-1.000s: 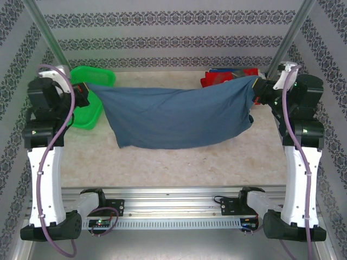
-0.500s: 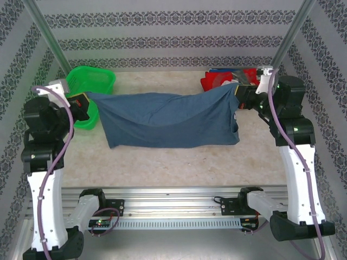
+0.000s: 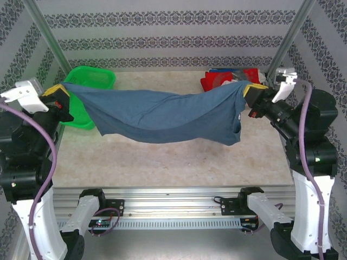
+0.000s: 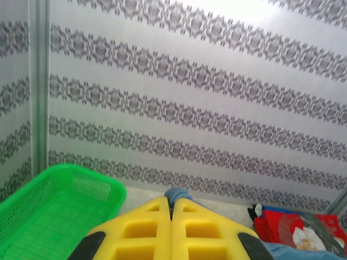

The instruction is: Fold and stack the t-shirts

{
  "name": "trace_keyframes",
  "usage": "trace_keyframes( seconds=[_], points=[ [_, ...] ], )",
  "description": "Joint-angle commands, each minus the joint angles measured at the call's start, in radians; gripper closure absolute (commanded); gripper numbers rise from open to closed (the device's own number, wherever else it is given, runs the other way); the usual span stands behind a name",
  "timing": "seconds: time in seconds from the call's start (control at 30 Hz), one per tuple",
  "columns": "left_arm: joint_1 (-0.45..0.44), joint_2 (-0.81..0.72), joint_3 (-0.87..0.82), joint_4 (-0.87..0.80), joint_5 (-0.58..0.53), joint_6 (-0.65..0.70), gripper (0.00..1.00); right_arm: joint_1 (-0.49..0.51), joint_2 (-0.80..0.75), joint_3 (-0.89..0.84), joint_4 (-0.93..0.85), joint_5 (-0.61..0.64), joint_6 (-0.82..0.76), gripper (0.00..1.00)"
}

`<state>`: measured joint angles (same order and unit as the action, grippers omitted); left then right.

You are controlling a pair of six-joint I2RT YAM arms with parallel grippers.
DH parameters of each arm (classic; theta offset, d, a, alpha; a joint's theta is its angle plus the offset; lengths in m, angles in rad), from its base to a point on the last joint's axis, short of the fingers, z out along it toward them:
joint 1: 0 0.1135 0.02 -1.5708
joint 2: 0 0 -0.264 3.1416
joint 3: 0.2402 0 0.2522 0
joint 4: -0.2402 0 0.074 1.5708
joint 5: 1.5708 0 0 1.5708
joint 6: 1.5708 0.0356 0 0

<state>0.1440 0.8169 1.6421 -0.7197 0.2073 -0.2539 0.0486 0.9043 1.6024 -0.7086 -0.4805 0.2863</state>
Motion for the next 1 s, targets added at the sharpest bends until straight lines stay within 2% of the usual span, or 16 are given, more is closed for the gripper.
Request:
trace_keyframes(
  seconds=[0.0, 0.5, 0.67, 0.97],
  points=[
    [-0.003, -0.008, 0.070, -0.035, -0.033, 0.038, 1.00, 0.009, -0.012, 0.056, -0.009, -0.043, 0.028, 1.00],
    [-0.003, -0.037, 0.162, -0.097, -0.093, 0.057, 1.00, 0.010, -0.062, 0.117, -0.049, -0.165, 0.111, 1.00],
    [-0.004, -0.056, 0.142, -0.109, -0.145, 0.082, 1.00, 0.010, -0.078, 0.098, -0.062, -0.151, 0.110, 1.00],
    [-0.004, -0.034, 0.060, -0.078, -0.163, 0.113, 1.00, 0.008, -0.048, 0.010, -0.040, -0.106, 0.092, 1.00]
  ],
)
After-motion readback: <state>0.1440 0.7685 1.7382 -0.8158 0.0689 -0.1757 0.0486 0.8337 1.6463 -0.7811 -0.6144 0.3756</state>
